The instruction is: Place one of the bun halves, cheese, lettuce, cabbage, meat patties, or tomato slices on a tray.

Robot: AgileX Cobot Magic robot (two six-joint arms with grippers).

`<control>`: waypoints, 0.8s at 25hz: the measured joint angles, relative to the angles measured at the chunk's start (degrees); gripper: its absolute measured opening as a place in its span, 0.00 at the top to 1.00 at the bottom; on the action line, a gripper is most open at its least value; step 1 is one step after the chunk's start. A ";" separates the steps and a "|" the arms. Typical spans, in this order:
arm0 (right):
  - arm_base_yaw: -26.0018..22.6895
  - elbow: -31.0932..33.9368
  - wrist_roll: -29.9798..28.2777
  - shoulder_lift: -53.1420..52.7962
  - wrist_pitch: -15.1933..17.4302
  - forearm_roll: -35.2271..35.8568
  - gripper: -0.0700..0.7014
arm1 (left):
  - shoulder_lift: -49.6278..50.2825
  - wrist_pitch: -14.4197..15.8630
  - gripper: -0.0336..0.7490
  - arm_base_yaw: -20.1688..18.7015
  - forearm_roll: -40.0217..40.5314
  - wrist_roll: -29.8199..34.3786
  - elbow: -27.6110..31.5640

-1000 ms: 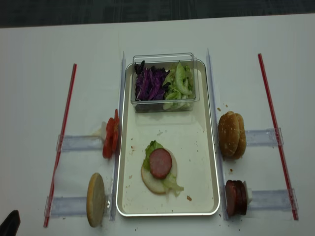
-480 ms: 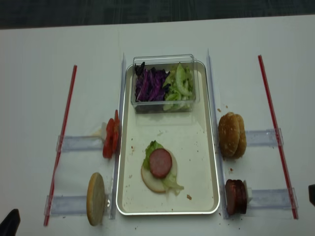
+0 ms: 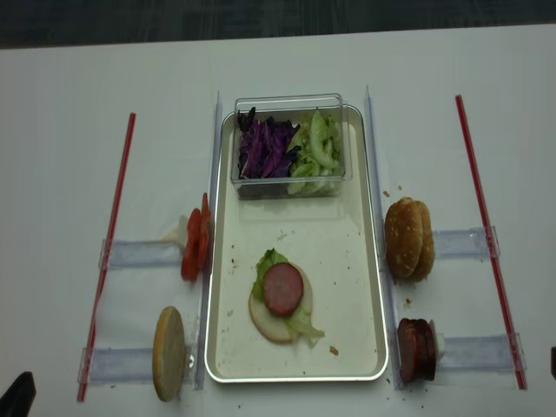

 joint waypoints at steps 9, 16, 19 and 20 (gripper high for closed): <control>0.00 0.00 -0.80 -7.61 0.00 0.25 0.24 | 0.00 0.00 0.41 0.00 0.00 0.00 0.00; 0.00 0.13 -0.92 -11.28 -1.11 0.25 0.24 | 0.00 0.00 0.41 0.00 0.00 0.00 0.00; 0.00 0.15 -0.92 -11.80 -1.22 0.34 0.24 | 0.00 0.00 0.41 0.00 0.00 0.00 0.00; 0.00 0.25 -0.92 -11.80 -1.25 0.34 0.24 | 0.00 0.00 0.41 0.00 0.00 0.00 0.00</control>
